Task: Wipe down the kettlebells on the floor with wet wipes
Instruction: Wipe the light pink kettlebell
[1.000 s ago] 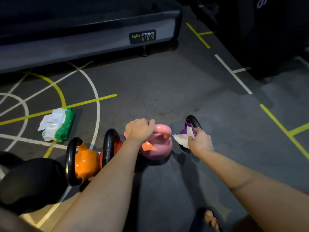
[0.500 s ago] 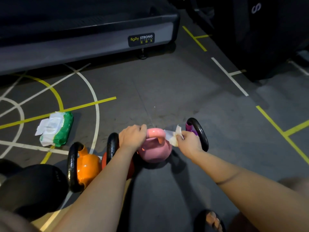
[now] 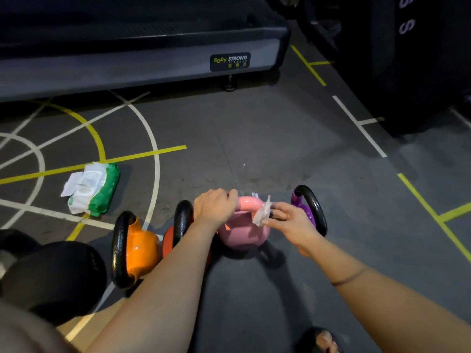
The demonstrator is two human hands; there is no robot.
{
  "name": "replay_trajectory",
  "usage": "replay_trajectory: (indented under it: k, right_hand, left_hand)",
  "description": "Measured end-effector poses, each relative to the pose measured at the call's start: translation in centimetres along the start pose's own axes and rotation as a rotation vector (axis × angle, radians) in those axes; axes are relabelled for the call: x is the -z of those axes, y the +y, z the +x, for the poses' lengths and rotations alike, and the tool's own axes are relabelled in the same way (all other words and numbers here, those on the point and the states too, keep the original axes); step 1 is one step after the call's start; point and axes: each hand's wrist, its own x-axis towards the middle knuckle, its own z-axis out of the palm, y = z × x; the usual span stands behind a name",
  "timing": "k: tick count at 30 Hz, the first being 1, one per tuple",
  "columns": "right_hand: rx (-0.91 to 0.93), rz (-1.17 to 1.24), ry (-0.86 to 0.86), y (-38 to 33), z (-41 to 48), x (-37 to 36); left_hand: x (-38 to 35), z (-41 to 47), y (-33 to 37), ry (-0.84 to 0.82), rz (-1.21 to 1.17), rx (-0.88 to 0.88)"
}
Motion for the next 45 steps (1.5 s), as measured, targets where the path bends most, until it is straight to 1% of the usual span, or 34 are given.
replay_trajectory:
  k: [3, 6, 10, 15, 19, 22, 25, 29, 30, 33, 34, 36, 38, 39, 41, 43, 45]
  right_hand:
    - [0.040, -0.050, 0.082, 0.7, 0.8, -0.7]
    - [0.077, -0.210, 0.115, 0.8, 1.9, -2.0]
    - [0.119, -0.184, 0.132, 1.2, 2.7, -4.3]
    - [0.091, -0.143, 0.266, 3.1, 3.0, -5.4]
    - [0.142, -0.033, 0.370, 4.4, 2.9, -4.5]
    - [0.161, 0.014, 0.361, 4.1, 2.5, -3.4]
    - [0.230, -0.051, 0.336, 4.3, 2.2, -2.7]
    - [0.224, -0.163, 0.201, 4.2, 2.0, -2.1]
    - [0.209, -0.138, 0.168, 4.2, 1.8, -2.0]
    - [0.157, 0.113, 0.085, 5.1, 1.2, -1.1]
    - [0.144, 0.153, 0.046, 5.6, 1.1, -0.5]
    - [0.142, 0.085, -0.003, 6.7, 0.6, 0.6]
    - [0.118, 0.034, 0.040, 7.3, 0.0, 1.1]
    - [0.100, 0.017, 0.097, 7.3, -0.3, 1.2]
    - [0.122, -0.022, 0.168, 6.8, -0.5, 0.8]
    - [0.154, -0.158, 0.202, 6.1, 0.0, 0.4]
    - [0.146, -0.255, 0.220, 5.4, 0.3, 0.2]
  left_hand:
    - [-0.3, 0.1, -0.3, 0.004, 0.004, -0.025]
    - [-0.4, 0.2, -0.3, 0.009, 0.010, -0.035]
    - [-0.4, 0.3, -0.2, 0.007, 0.034, -0.042]
    - [-0.7, 0.0, 0.0, 0.014, 0.062, -0.049]
    - [-1.2, -0.4, 2.6, 0.016, 0.165, -0.112]
    - [-1.3, -0.4, 4.4, -0.010, 0.223, -0.172]
    - [-1.2, 0.0, 4.7, -0.023, 0.264, -0.220]
    - [-1.1, 0.3, 3.8, -0.042, 0.291, -0.259]
    - [-1.1, 0.2, 3.9, -0.053, 0.295, -0.265]
    - [-1.1, -0.3, 5.3, -0.075, 0.307, -0.292]
    - [-1.4, -0.5, 6.0, -0.079, 0.324, -0.308]
    - [-2.3, -1.3, 7.2, -0.092, 0.356, -0.351]
    - [-3.3, -2.0, 7.8, -0.105, 0.356, -0.355]
    - [-3.5, -2.3, 7.8, -0.108, 0.352, -0.345]
    - [-3.3, -2.3, 7.5, -0.106, 0.329, -0.336]
    - [-3.0, -2.1, 7.0, -0.098, 0.266, -0.325]
    - [-2.7, -2.2, 6.5, -0.081, 0.173, -0.327]
